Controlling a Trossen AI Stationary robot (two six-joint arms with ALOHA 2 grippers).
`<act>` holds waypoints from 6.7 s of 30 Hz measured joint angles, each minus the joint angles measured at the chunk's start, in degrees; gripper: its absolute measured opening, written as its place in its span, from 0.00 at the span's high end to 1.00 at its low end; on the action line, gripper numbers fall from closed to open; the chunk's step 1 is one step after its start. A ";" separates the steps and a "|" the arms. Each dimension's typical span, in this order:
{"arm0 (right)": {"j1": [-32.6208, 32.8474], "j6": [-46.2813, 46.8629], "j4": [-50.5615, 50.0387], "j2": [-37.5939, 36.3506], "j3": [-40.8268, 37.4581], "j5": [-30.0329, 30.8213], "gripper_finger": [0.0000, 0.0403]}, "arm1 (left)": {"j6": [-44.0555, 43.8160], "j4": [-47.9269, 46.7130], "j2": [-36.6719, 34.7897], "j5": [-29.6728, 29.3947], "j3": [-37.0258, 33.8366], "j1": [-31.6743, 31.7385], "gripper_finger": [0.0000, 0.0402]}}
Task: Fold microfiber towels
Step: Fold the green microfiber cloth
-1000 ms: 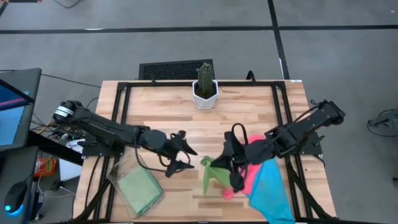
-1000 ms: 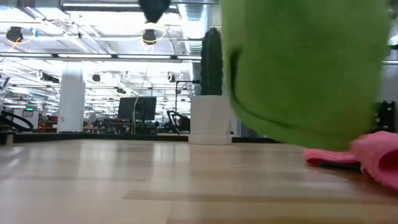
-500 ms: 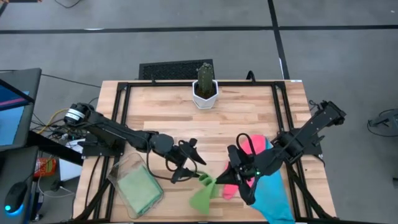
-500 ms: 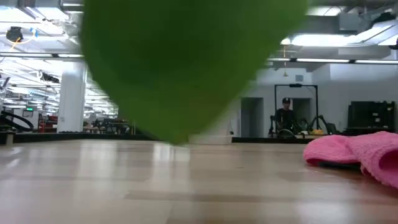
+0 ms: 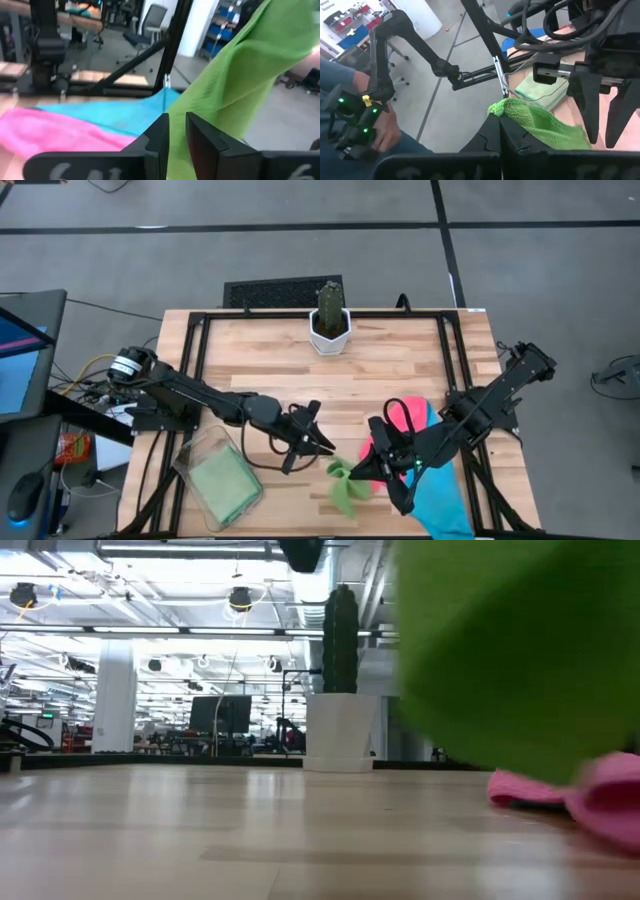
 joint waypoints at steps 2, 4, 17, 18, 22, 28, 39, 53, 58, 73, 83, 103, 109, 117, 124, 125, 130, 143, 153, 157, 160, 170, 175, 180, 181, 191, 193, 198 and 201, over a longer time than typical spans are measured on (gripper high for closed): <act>0.08 0.31 0.00 0.00 0.00 0.00 0.97 | 0.77 -0.58 0.00 0.11 0.00 0.00 0.86; 0.24 0.36 0.00 0.00 0.00 -0.08 0.97 | 1.69 -0.37 0.00 1.64 0.00 0.00 0.82; 0.49 1.11 0.00 0.00 0.00 -0.20 0.97 | -4.10 -1.98 -0.02 8.33 0.00 -0.08 0.44; 0.68 1.11 0.02 0.00 0.00 -0.20 0.97 | -4.44 -1.95 -0.02 9.04 0.00 -0.07 0.43; 0.70 1.74 0.02 0.00 0.00 -0.24 0.97 | -5.36 -1.96 -0.02 11.51 0.00 -0.04 0.40; 1.34 2.05 0.04 0.00 0.00 -0.35 0.97 | -7.01 -1.94 -0.04 14.46 0.00 -0.02 0.40; 1.77 2.04 -0.01 0.00 0.00 -0.33 0.97 | -11.55 -3.75 -0.69 20.84 0.00 -1.28 0.40; 1.75 2.00 -0.02 0.00 0.00 -0.28 0.96 | 0.41 -4.15 -0.76 -0.05 0.00 -3.41 0.40; 1.75 1.93 -0.01 0.00 0.00 -0.28 0.96 | 2.46 -2.94 -0.25 -1.57 -0.02 -3.40 0.40; 1.64 1.37 -0.02 0.02 0.00 -0.20 0.96 | 2.49 -0.56 1.17 -4.03 -0.05 -3.41 0.73; 1.51 0.85 -0.08 0.04 0.00 0.17 0.96 | -1.75 -2.22 -1.05 -5.35 -0.04 -3.39 0.99; -10.43 -0.58 -11.28 4.71 -0.17 7.13 0.90 | -5.10 -50.86 -41.10 -34.04 0.02 -3.37 1.00; -11.08 -1.39 -11.25 9.11 -0.05 5.70 0.90 | -12.13 -61.32 -39.80 -31.77 -0.02 -5.17 1.00; -8.24 -2.04 -9.51 12.65 -0.02 5.92 0.88 | -15.53 -65.56 -31.58 -29.85 -0.04 -8.62 1.00; -9.78 -0.78 0.37 20.77 -0.02 6.00 0.73 | -17.12 -63.38 -27.54 -30.34 -0.04 -8.12 1.00; -10.07 0.49 1.84 21.88 -0.02 6.14 0.70 | -17.72 -63.55 -27.40 -30.51 -0.04 -8.00 1.00; -11.15 5.23 5.88 25.30 -0.02 7.75 0.57 | -19.82 -63.41 -27.58 -32.13 -0.04 -7.26 1.00; -16.07 3.11 7.14 26.87 -0.10 9.43 0.47 | -16.98 -60.92 -27.67 -25.07 -0.04 -7.56 1.00; -18.21 -2.01 12.66 23.18 -0.02 10.50 0.51 | -10.70 -60.56 -27.67 -25.36 -0.02 -11.36 1.00; -18.94 -1.72 18.29 25.16 0.00 7.10 0.52 | -10.76 -60.54 -27.63 -28.49 -0.02 -11.34 1.00; -18.78 -1.21 19.14 26.41 -0.02 6.93 0.52 | -10.79 -60.53 -27.61 -29.94 -0.02 -11.34 1.00; -20.18 0.30 19.07 26.36 -0.02 7.26 0.53 | -10.55 -55.40 -27.58 -32.53 -0.02 -11.32 1.00; -21.19 0.41 18.65 26.36 -0.02 7.34 0.64 | -9.62 -54.58 -27.58 -32.64 0.00 -11.31 1.00; -20.84 2.22 18.55 25.64 0.00 7.32 0.94 | -9.68 -55.68 -27.58 -32.61 0.00 -11.31 1.00; -20.71 2.59 18.25 25.26 -0.01 7.34 0.96 | -9.69 -55.82 -27.58 -32.61 0.00 -11.30 1.00; -20.12 12.06 4.28 18.04 1.85 11.89 0.97 | -11.82 -56.29 -27.89 -30.43 0.20 -11.19 1.00; -19.51 15.26 -2.54 15.67 1.87 15.91 0.97 | -12.56 -57.60 -28.40 -28.04 0.01 -11.48 1.00; -18.20 23.44 -16.96 9.86 1.84 24.63 0.97 | -14.23 -62.29 -30.03 -26.91 1.28 -12.48 1.00; -17.84 25.26 -22.89 6.62 1.83 26.73 0.97 | -13.45 -66.49 -30.38 -30.06 3.07 -12.60 1.00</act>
